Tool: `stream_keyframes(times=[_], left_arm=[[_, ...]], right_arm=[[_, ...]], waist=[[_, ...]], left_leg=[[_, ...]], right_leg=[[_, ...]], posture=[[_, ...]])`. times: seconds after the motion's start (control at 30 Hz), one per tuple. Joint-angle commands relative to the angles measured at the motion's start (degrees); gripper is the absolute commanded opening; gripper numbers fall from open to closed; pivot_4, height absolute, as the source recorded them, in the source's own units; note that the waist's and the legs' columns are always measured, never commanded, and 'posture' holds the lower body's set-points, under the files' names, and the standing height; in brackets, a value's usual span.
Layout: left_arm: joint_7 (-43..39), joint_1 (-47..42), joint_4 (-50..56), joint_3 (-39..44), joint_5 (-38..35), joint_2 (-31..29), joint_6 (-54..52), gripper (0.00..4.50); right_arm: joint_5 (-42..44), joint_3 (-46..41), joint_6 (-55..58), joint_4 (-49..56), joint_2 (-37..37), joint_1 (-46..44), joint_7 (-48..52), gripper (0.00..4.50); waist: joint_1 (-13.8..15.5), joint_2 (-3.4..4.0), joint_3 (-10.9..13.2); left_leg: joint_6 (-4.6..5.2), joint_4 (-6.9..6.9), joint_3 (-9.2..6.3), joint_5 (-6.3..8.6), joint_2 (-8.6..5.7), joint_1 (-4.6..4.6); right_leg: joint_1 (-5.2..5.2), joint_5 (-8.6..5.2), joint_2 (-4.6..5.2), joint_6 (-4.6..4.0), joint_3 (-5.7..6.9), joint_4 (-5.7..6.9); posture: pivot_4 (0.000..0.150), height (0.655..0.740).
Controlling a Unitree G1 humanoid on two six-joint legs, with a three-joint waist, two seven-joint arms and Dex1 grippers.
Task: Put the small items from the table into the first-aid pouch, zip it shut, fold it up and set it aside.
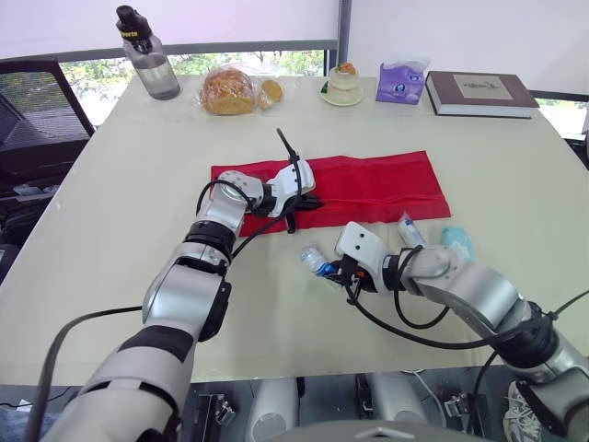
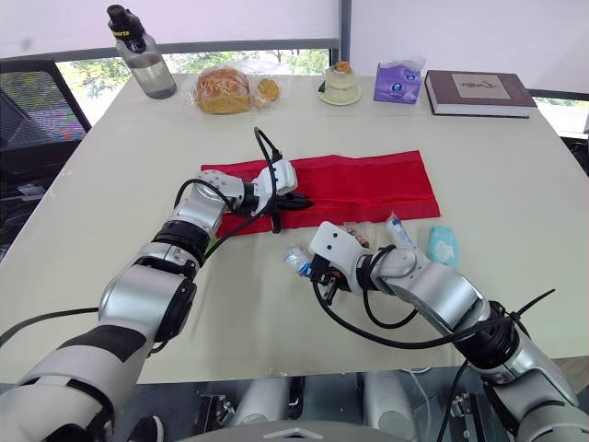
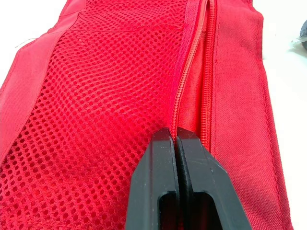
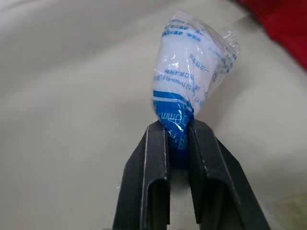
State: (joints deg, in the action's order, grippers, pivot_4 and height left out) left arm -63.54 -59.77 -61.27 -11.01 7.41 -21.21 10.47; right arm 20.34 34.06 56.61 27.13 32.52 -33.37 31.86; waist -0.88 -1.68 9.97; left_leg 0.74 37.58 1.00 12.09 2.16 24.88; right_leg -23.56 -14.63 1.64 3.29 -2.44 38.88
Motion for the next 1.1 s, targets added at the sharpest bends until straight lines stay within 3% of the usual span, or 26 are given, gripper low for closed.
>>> stream_keyframes(times=[0.03, 0.27, 0.3, 0.37, 0.53, 0.83, 0.93, 0.97, 1.1], left_arm=[[-0.14, -0.60, 1.86, 1.01, -1.02, -0.60, 0.09, 0.00], [-0.09, -0.92, 1.48, 0.79, -1.01, -0.17, 0.22, 0.00], [-0.07, -0.95, 1.46, 0.78, -1.02, -0.09, 0.22, 0.00], [-0.01, -1.16, 1.23, 0.80, -1.02, 0.02, 0.21, 0.00], [0.33, -1.71, 0.47, 0.96, -0.89, -0.28, 0.20, 0.00], [0.52, -2.17, -0.12, 0.96, -0.88, -0.09, 0.18, 0.00], [0.56, -2.34, -0.34, 0.91, -0.83, 0.05, 0.21, 0.00], [0.57, -2.40, -0.38, 0.91, -0.82, 0.08, 0.24, 0.00], [0.72, -2.67, -0.49, 0.94, -0.85, 0.32, 0.25, 0.00]], right_arm=[[-6.12, 3.64, -4.60, 1.82, 4.07, -3.11, 3.80, 0.00], [-10.82, 5.19, -7.14, 2.65, 8.74, -5.57, 9.99, 0.00], [-10.96, 4.69, -7.20, 2.55, 8.61, -5.02, 10.19, 1.04], [-10.21, 3.16, -6.38, 2.77, 7.93, -3.41, 10.48, 1.73], [-9.07, -2.56, -4.78, 4.56, 6.03, 0.37, 9.41, 4.00], [-10.24, -4.77, -5.37, 5.28, 6.17, 5.32, 9.37, 4.00], [-10.63, -4.87, -5.62, 4.88, 6.19, 5.89, 9.49, 3.02], [-10.79, -4.88, -5.72, 4.80, 6.33, 6.11, 9.52, 2.89], [-10.68, -6.13, -6.01, 4.61, 5.77, 6.68, 9.39, 1.06]], waist=[[0.01, 0.00, 0.00], [0.04, 0.00, 0.00], [0.04, 0.00, 0.00], [0.06, 0.00, 0.00], [0.08, 0.00, 0.00], [0.08, 0.00, 0.00], [0.07, 0.00, 0.00], [0.08, 0.00, 0.00], [0.08, 0.00, 0.00]], left_leg=[[0.00, 0.00, -0.01, 0.00, 0.00, 0.00], [0.00, -0.01, 0.00, 0.00, 0.00, 0.02], [0.00, -0.01, 0.00, 0.00, 0.00, 0.02], [0.00, 0.00, 0.00, 0.00, 0.00, 0.01], [0.00, 0.00, 0.00, 0.00, 0.00, 0.04], [0.00, 0.00, 0.00, 0.00, 0.00, 0.02], [0.00, 0.00, 0.00, 0.00, 0.00, 0.02], [0.00, 0.00, 0.00, 0.00, 0.00, 0.02], [0.00, 0.00, 0.00, 0.00, -0.01, 0.02]], right_leg=[[0.00, 0.00, 0.00, 0.00, 0.01, -0.01], [-0.02, 0.00, 0.01, 0.00, 0.00, -0.02], [-0.02, 0.00, 0.01, 0.00, 0.01, -0.01], [-0.01, 0.00, 0.00, 0.00, 0.01, 0.00], [-0.02, 0.00, 0.01, 0.00, 0.01, -0.02], [-0.01, 0.00, 0.01, 0.00, 0.01, -0.01], [-0.01, 0.00, 0.01, 0.00, 0.01, -0.01], [-0.02, 0.00, 0.00, 0.00, 0.01, -0.01], [-0.01, 0.00, 0.01, 0.00, 0.01, -0.02]], posture=[[0.150, 0.7387], [0.150, 0.7387], [0.150, 0.7387], [0.150, 0.7387], [0.150, 0.7387], [0.150, 0.7387], [0.150, 0.7387], [0.150, 0.7387], [0.150, 0.7387]])
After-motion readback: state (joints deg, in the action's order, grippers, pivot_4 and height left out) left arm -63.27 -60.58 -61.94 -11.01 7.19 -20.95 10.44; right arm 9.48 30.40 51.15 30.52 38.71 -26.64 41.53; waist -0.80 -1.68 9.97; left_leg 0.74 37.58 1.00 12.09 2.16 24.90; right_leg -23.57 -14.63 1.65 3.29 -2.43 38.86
